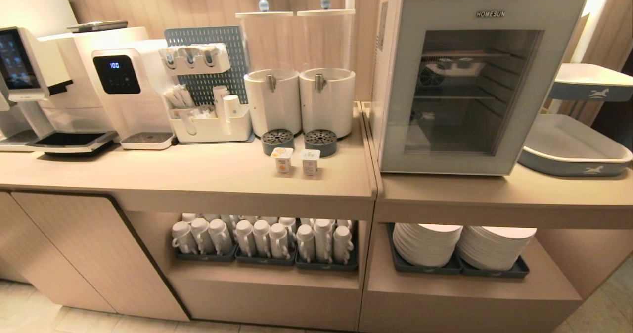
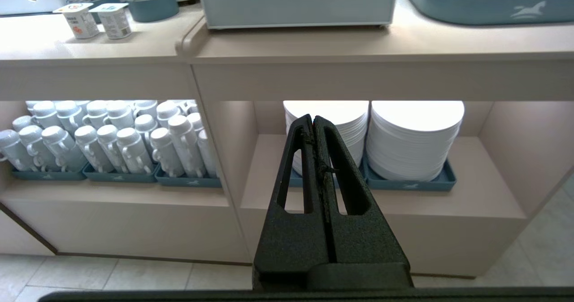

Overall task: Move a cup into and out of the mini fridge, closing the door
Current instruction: Open the freezer door

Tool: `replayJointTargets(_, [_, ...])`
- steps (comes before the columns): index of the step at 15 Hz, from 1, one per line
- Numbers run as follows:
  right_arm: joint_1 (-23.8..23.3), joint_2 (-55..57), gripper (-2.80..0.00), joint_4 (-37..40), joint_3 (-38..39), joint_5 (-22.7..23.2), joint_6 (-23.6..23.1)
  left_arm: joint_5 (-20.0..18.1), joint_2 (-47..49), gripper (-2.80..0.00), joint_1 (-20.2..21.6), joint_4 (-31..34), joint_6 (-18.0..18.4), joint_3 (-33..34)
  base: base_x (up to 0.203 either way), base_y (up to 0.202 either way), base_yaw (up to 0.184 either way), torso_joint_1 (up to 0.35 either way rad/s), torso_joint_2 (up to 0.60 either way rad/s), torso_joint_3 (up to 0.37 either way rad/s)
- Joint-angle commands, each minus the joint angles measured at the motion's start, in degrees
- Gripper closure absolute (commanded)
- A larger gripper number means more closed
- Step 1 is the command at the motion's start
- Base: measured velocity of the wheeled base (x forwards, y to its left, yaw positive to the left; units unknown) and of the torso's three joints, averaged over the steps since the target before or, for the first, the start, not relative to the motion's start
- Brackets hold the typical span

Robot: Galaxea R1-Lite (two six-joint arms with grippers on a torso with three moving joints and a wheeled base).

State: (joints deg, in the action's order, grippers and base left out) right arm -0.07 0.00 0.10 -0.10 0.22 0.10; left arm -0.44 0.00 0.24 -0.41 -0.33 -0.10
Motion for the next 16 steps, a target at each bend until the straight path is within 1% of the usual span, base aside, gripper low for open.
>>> replayJointTargets(1, [-0.01, 0.09, 0.00, -0.01, 0.01, 0.04, -0.01, 0.00, 0.00, 0.00, 0.02, -0.02, -0.02, 0.01, 0.000, -0.192, -0.002, 0.002, 0.00, 0.000])
replayJointTargets(16, [0.07, 0.09, 0.00, -0.01, 0.01, 0.04, -0.01, 0.00, 0.00, 0.00, 0.02, -0.02, -0.02, 0.01, 0.000, -0.195, 0.000, 0.002, 0.00, 0.002])
